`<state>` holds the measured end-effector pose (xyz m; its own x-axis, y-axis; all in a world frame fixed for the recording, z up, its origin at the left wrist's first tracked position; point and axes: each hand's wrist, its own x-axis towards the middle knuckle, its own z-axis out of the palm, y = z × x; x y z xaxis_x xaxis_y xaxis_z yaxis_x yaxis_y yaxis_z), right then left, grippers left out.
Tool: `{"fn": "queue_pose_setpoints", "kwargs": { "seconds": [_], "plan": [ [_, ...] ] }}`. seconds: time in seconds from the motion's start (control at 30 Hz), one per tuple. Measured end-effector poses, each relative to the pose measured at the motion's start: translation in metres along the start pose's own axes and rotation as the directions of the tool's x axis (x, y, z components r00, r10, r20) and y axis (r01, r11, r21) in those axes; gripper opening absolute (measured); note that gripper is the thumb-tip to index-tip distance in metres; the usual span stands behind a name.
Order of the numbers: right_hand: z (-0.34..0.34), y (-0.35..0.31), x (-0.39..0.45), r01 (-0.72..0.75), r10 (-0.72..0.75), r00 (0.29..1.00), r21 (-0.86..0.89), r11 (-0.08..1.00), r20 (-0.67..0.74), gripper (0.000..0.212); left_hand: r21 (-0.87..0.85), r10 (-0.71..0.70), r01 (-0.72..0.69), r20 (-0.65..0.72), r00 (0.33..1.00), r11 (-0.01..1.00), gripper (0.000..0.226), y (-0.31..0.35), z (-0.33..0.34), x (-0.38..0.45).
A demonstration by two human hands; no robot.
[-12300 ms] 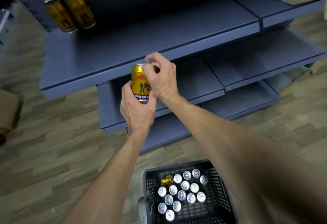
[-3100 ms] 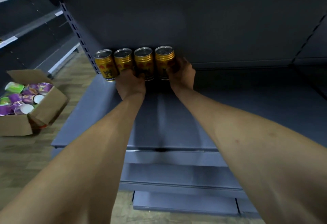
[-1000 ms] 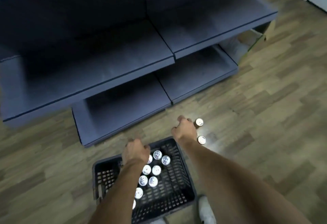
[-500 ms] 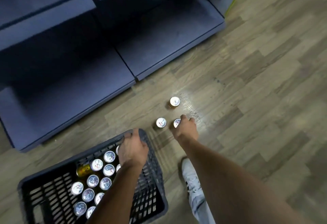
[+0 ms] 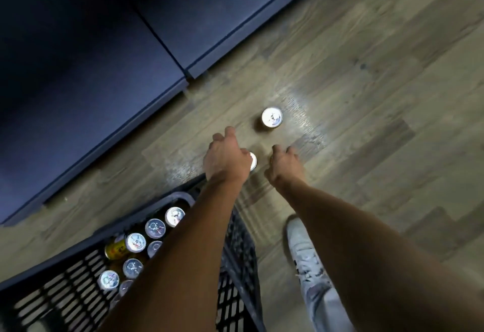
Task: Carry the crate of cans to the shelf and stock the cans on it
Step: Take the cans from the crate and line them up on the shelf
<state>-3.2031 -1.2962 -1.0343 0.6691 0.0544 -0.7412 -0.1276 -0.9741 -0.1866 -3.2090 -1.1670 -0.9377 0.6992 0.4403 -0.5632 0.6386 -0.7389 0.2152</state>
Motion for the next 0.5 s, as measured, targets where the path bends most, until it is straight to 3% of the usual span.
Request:
{"fn": "queue_pose_setpoints", "kwargs": {
  "seconds": [0.17, 0.33, 0.5],
  "plan": [
    [0.046, -0.001, 0.02, -0.049, 0.049, 0.999, -0.157, 0.986, 0.001, 0.048, -0.022, 0.041, -0.04, 0.052, 0.998, 0.999, 0.052, -0.016, 0.035, 0.008],
    [0.045, 0.003, 0.031, 0.006, -0.021, 0.993, -0.133, 0.991, -0.113, 0.03, -0.065, 0.022, -0.017, 0.086, 0.996, 0.998, 0.057, -0.027, 0.044, 0.022],
    [0.01, 0.005, 0.009, -0.056, 0.044, 0.992, -0.105, 0.993, -0.12, 0.04, -0.097, 0.049, -0.042, 0.076, 0.996, 0.994, 0.049, -0.016, 0.02, 0.007]
  ]
}}
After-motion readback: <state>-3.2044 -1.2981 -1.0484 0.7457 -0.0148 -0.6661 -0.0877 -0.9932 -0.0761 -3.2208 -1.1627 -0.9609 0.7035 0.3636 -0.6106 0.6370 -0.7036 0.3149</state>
